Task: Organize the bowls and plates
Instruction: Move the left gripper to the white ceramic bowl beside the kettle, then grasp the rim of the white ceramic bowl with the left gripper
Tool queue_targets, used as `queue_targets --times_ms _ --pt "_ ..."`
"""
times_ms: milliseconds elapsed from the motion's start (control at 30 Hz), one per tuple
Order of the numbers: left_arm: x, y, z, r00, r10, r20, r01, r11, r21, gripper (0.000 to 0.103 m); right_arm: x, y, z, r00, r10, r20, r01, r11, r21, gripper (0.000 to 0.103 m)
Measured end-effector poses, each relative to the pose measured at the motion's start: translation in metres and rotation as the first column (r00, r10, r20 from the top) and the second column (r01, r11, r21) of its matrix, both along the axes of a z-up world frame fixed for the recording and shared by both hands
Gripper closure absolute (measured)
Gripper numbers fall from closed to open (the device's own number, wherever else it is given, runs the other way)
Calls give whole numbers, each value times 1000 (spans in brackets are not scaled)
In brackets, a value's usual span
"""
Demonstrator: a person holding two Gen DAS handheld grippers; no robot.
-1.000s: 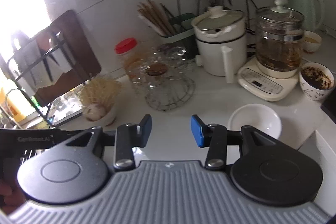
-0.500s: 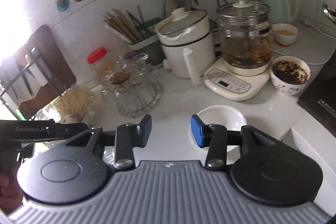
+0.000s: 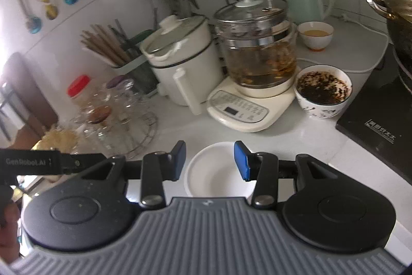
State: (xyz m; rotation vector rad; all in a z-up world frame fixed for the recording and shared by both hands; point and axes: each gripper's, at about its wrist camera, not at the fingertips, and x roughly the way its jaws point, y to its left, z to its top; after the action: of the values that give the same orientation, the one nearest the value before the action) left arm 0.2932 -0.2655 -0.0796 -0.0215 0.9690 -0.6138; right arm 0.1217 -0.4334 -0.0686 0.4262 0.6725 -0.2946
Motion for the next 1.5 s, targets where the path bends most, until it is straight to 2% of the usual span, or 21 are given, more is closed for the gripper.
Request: queue_targets --times_ms 167,233,333,400,500,700,867,933,1100,1367,1433,1500 --pt "17 -18 -21 998 -59 -19 60 998 29 51 4 -14 -16 996 -86 -32 87 996 22 58" --pt "24 -22 -31 997 -73 -33 74 996 40 44 7 -18 -25 993 -106 -55 108 994 29 56" --pt "34 -31 -48 995 -86 -46 89 994 61 42 8 -23 -38 991 -121 -62 124 992 34 37" --pt "40 -38 -57 994 -93 -54 97 992 77 42 12 -24 -45 992 -103 -74 105 994 17 38" --pt "48 -46 -69 993 -105 -61 110 991 79 42 17 -31 -54 992 -103 -73 106 993 44 38" --pt "59 -63 -99 989 -105 -108 112 992 60 42 29 -45 -79 989 -104 -104 110 992 56 38" --pt "63 -76 -116 982 -134 -130 144 987 70 42 32 -53 -100 984 -113 -141 132 983 127 43" --pt "64 -80 -120 981 -135 -136 148 986 83 42 31 -55 -108 980 -121 -159 144 979 142 51" --pt "64 -87 -127 980 -138 -141 152 984 93 43 28 -57 -116 979 -118 -166 146 975 167 62" --pt "56 -96 -139 969 -182 -167 202 973 108 64 26 -54 -123 983 -110 -149 137 972 189 74" --pt "55 -97 -141 968 -184 -168 205 972 114 74 27 -54 -125 984 -107 -144 136 969 206 78" --pt "55 -97 -143 969 -179 -172 198 974 106 79 27 -52 -125 986 -101 -132 127 969 211 80"
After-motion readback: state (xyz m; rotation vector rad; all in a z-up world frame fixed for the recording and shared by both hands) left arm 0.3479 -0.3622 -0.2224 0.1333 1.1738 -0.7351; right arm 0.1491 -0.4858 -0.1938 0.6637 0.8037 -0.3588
